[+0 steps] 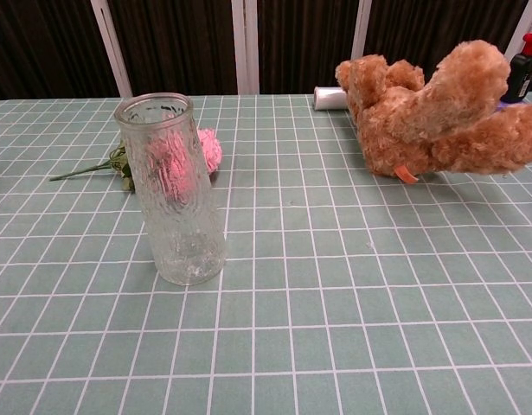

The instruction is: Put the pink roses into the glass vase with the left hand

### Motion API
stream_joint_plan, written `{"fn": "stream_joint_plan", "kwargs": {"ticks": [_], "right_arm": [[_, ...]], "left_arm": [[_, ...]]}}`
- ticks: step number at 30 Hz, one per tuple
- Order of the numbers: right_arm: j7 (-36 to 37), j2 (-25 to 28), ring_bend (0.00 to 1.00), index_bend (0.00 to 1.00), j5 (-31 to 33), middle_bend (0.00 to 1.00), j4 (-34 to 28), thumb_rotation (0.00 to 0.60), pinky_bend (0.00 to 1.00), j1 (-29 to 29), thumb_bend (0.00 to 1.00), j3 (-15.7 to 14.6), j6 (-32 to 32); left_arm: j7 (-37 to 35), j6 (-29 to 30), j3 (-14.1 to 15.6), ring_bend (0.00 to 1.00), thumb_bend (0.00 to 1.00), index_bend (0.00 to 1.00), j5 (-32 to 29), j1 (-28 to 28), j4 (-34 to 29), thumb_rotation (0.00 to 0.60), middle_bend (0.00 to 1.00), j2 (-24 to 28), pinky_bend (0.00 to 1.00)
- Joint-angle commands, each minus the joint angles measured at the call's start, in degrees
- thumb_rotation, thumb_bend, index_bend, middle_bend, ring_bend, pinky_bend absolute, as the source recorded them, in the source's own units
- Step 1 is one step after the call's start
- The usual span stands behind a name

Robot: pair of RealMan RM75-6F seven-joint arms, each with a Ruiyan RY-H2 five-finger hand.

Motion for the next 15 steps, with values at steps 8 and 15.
{"fn": "stream_joint_plan", "kwargs": {"ticks": [8, 15], "right_arm": [[-2.3, -0.8, 0.00, 0.08, 3.3, 0.05, -0.2, 0.600, 0.00, 0.6, 0.22, 1.1, -1.4], [-3.1, -1.1, 0.00, 0.08, 4.4, 0.05, -0.2, 0.600, 0.00, 0.8, 0.22, 1.5, -2.0]], "left_arm": [[10.6, -5.5, -0.5, 0.00, 0.16, 0.05, -17.5, -13.6, 9.5, 0.600, 0.01, -11.1, 0.02], [12.7, -7.2, 0.6, 0.00, 0.16, 0.04, -23.0, -18.4, 16.4, 0.600, 0.01, -16.4, 0.02]]}}
